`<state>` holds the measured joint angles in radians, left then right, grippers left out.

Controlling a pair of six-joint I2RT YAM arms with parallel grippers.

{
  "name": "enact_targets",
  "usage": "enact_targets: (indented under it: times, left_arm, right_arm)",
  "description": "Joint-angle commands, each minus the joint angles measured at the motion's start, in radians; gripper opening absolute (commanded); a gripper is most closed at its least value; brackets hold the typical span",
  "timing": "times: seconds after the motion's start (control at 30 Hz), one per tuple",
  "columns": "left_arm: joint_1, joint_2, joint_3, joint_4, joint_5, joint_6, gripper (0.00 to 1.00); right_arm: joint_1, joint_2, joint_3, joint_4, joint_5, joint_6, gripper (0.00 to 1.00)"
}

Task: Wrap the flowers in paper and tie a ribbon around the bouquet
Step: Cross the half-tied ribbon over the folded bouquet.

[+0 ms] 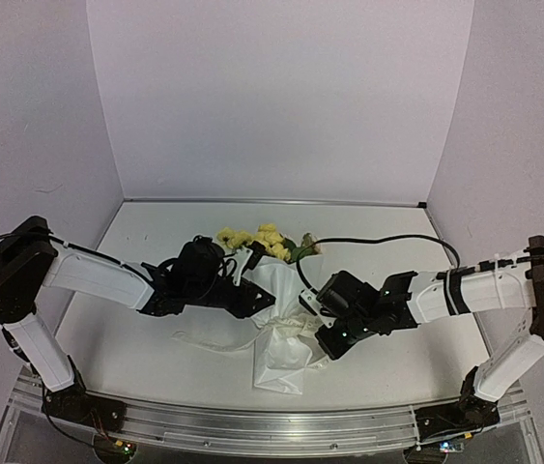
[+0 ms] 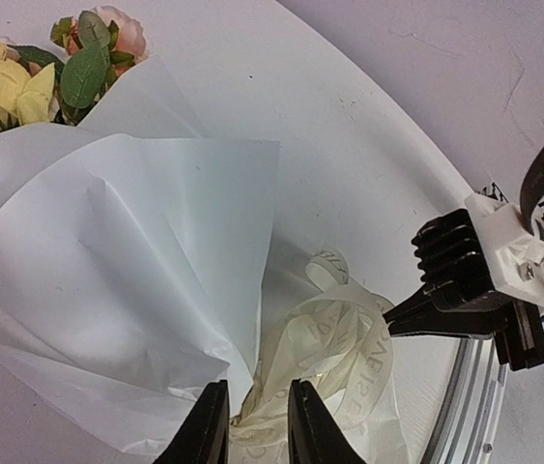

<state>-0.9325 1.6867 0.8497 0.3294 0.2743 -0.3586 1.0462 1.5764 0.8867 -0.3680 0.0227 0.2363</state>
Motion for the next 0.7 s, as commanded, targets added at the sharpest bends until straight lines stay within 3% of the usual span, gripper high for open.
enact_targets:
  times: [0.0,0.33,0.67]
  left_arm:
    - [-0.005,-0.016,0.043,-0.089,0.048,0.088,0.26]
    - [-0.015,0.047,0.149,-0.212,0.091,0.158,0.28]
    - [-0.015,0.035,0.174,-0.256,0.078,0.173,0.27]
  right_arm:
    - [0.004,0.015,0.026,-0.012,0.027,-0.003,0.00]
    - [0.004,-0.010,-0.004,0.039,-0.013,0.017,0.00]
    - [0.029,-0.019,0.041,0.069,-0.180,0.154,0.00]
